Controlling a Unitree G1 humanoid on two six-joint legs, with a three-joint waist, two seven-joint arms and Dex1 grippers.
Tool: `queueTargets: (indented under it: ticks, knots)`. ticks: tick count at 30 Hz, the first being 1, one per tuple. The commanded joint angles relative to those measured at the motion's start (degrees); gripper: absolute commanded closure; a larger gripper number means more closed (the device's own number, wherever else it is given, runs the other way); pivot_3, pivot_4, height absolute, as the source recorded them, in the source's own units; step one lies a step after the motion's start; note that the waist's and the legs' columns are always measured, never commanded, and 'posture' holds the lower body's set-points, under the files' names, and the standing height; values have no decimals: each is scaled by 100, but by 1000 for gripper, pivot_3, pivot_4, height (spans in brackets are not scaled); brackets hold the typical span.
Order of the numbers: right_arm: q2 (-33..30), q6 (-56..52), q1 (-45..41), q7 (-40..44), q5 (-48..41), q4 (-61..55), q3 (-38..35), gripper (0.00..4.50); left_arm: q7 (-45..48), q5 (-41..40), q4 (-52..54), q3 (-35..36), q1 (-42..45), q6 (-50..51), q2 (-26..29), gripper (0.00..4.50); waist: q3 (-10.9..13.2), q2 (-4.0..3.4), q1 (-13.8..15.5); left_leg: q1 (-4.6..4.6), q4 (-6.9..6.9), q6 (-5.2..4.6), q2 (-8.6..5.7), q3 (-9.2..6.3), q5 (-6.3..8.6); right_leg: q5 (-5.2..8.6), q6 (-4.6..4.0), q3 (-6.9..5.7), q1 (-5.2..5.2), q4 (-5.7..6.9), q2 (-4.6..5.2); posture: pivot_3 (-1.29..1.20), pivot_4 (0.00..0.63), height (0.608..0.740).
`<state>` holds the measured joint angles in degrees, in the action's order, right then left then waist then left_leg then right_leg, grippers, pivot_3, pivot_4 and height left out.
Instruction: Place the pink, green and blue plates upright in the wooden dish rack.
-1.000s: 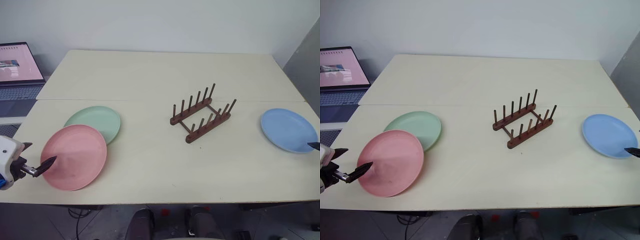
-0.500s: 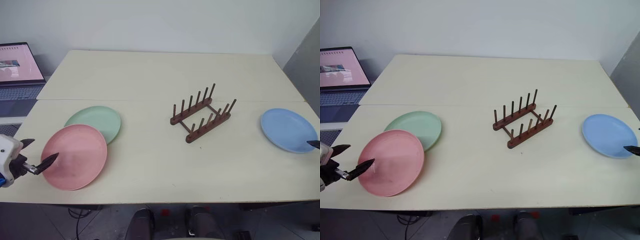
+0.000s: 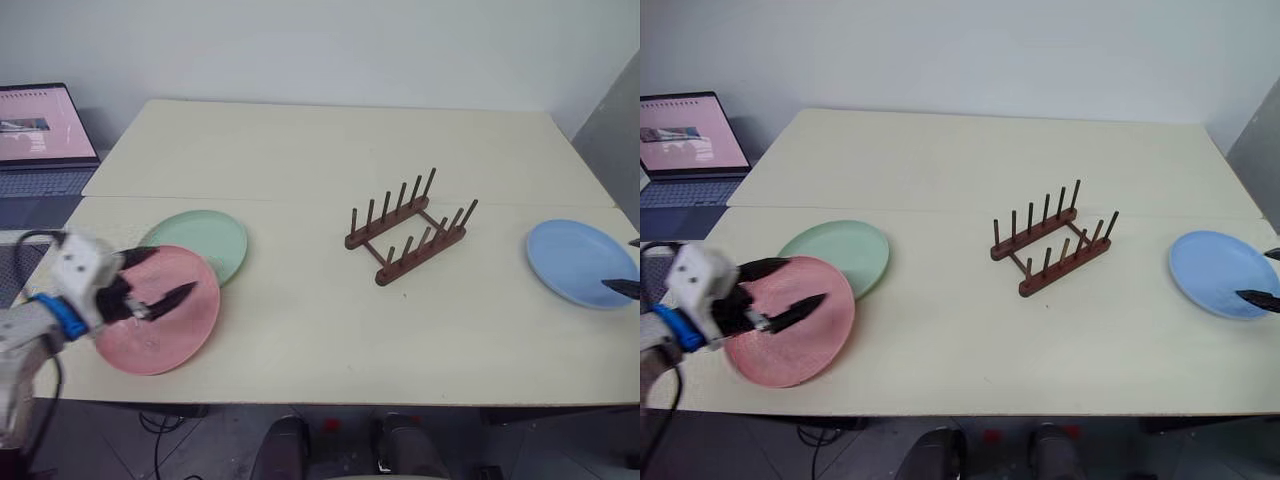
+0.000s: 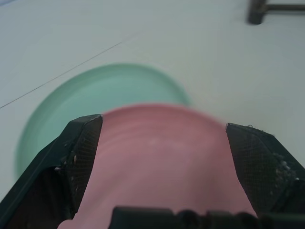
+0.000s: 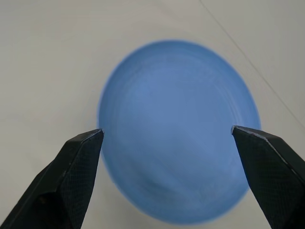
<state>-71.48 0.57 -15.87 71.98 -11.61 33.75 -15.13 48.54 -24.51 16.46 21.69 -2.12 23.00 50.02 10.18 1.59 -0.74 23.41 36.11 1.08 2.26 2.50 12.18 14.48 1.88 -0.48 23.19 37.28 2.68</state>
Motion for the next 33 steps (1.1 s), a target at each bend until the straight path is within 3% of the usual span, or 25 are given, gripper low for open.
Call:
queueTargets:
  ticks: [1, 5, 11, 18, 26, 33]
  knots:
    - [-72, -676, 511, 230, -561, -1208, -589, 19, -324, -175, 833, -895, 598, 644, -260, 0, -1, -2, 45, 0, 0, 0, 1, 0, 0, -2, 5, 4, -1, -1, -6, 0, 150, 739]
    - [0, -1670, 1087, 246, -1110, -2836, -1092, 19, -596, 148, 775, -2276, 1593, 991, -1045, 0, -7, -11, 77, 2, 9, 0, 8, -3, -1, -5, 21, 21, -2, 1, -33, 0, 150, 739]
    - [128, -2693, 1795, 303, -1544, -4284, -1710, 19, -880, 883, -22, -3533, 2348, 715, -2038, 0, -8, -11, 85, 3, 31, 0, 12, -23, -1, -9, 19, 22, -3, 2, -82, 0, 150, 739]
    - [401, -3253, 2063, 56, -1731, -5063, -1883, 19, -1081, 1540, -1067, -4178, 2518, -3, -2969, 0, -8, -11, 87, 34, 86, 0, 24, -46, 0, -23, 8, 8, -2, 6, -99, 0, 150, 739]
    - [537, -3505, 2120, -75, -1855, -5567, -1772, 19, -1720, 2064, -2903, -4114, 3160, -859, -4068, 0, -7, -11, 113, 43, 99, -3, 20, -50, -2, -34, 2, 6, -1, 5, -100, 0, 150, 739]
    - [650, -3928, 1822, -338, -2334, -6003, -1607, 19, -1684, 2197, -3511, -4109, 3280, -1193, -4467, 0, -7, -10, 109, 49, 91, -3, 25, -53, -1, -36, 6, -1, 1, -2, -109, 0, 150, 739]
